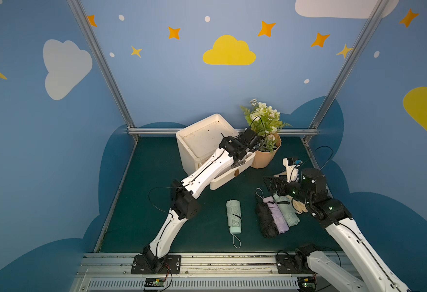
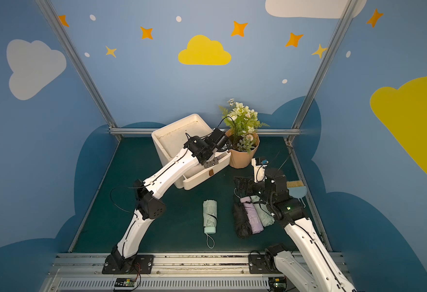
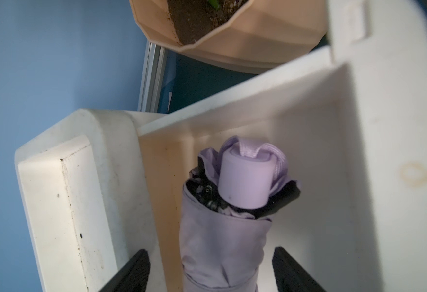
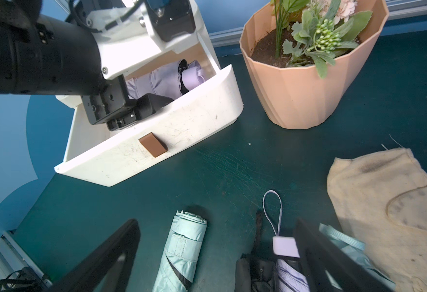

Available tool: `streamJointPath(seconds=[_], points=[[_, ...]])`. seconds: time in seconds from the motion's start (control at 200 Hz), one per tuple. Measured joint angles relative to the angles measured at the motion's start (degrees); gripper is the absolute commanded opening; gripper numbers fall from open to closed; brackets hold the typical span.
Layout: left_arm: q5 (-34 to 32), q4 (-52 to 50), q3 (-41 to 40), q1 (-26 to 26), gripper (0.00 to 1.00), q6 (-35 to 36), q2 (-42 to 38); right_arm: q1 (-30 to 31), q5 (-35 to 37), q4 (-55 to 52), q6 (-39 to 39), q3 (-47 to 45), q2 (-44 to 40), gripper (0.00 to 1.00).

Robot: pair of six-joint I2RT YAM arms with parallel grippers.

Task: Place the umbrella in the drawer by color
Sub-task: Place the umbrella in the drawer.

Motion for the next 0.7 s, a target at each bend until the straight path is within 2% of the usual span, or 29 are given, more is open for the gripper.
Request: streamJointPath(seconds=[0.205, 0.4, 0.556, 0.701], points=[[0.0, 1.0, -1.0, 0.4, 0.82, 0.2, -0.4, -0.3, -0.2, 0.0, 0.5, 0.0, 0.0, 0.98], [1.1, 1.8, -1.5, 3.3, 0.82, 0.5, -0.7, -0.7, -0.5, 0.0, 1.0, 0.0, 0.0, 0.98], [0.0, 2.0, -1.8, 5.7, 0.67, 1.2, -0.7, -1.0, -0.9, 0.5, 1.2, 0.0, 0.1, 0.98], [-0.6, 2.1, -1.8, 6.4, 0.67, 1.6, -0.7, -1.0, -1.6, 0.8, 1.4, 0.0, 0.7, 0.98]])
